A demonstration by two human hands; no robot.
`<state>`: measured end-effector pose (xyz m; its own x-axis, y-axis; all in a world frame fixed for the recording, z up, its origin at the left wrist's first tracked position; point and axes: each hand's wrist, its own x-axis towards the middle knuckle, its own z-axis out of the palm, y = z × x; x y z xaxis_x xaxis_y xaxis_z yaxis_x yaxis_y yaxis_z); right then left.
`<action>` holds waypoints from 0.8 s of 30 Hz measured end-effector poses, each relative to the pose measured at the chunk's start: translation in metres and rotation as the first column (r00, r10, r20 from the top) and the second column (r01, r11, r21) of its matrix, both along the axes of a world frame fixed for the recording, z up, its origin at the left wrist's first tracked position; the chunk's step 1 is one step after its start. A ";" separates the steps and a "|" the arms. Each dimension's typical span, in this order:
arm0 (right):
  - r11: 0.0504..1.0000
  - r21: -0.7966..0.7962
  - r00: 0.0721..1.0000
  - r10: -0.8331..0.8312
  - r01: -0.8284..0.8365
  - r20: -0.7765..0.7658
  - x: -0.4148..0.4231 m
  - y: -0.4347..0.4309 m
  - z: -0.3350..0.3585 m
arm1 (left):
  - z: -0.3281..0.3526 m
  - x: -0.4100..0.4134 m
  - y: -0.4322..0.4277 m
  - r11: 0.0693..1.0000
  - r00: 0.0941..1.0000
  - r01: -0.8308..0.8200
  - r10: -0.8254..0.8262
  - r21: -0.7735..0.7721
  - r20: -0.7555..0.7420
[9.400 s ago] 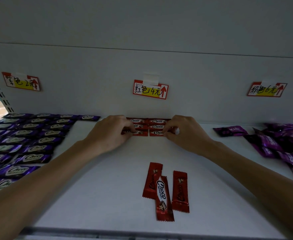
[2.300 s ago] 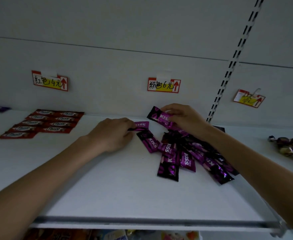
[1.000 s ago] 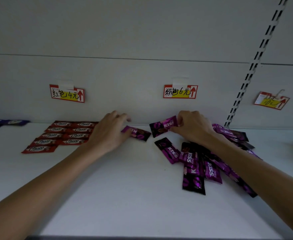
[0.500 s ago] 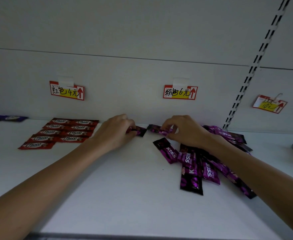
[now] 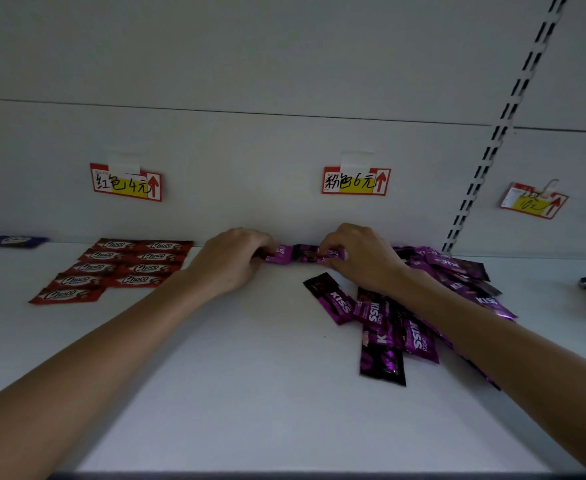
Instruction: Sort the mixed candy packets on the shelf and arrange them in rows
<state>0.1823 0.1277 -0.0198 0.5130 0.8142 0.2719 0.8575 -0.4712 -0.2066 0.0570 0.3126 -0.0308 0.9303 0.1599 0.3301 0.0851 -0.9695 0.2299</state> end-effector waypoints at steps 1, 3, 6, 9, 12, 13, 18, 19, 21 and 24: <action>1.000 0.011 1.000 0.004 -0.004 -0.011 0.000 0.001 0.000 | -0.002 0.001 0.002 1.000 1.000 -0.012 0.012 -0.011 0.008; 1.000 0.018 1.000 0.008 -0.008 -0.020 0.000 0.003 0.001 | -0.004 0.002 0.003 0.999 0.999 -0.033 0.033 -0.013 0.026; 1.000 0.015 1.000 0.012 -0.011 -0.023 0.001 0.007 0.000 | -0.004 0.001 0.004 0.999 0.998 -0.047 0.046 0.015 0.034; 1.000 0.027 1.000 0.005 -0.005 -0.023 0.002 0.012 -0.002 | -0.004 0.001 0.008 0.999 0.999 -0.040 0.040 0.016 0.014; 0.999 0.028 0.999 0.024 -0.023 -0.044 0.002 0.011 -0.001 | -0.003 -0.002 0.010 0.999 0.999 -0.024 0.026 -0.028 0.042; 0.998 0.048 0.998 0.039 -0.036 -0.059 0.002 0.010 0.000 | -0.004 -0.003 0.008 0.999 0.998 -0.018 0.020 -0.041 0.059; 0.992 0.120 0.996 -0.034 0.044 -0.081 0.012 -0.023 0.025 | -0.001 -0.008 -0.025 0.983 0.985 0.156 -0.147 -0.092 0.091; 0.995 0.072 0.995 -0.070 0.075 -0.070 0.015 -0.033 0.027 | -0.001 -0.009 -0.036 0.972 0.976 0.212 -0.206 -0.096 0.074; 0.992 -0.064 0.992 -0.114 0.111 -0.051 0.019 -0.054 0.026 | -0.004 -0.010 -0.054 0.946 0.950 0.312 -0.311 -0.085 0.027; 0.977 -0.203 0.995 -0.082 0.069 -0.057 0.014 -0.077 0.012 | -0.011 -0.011 -0.073 0.937 0.939 0.345 -0.345 -0.050 0.001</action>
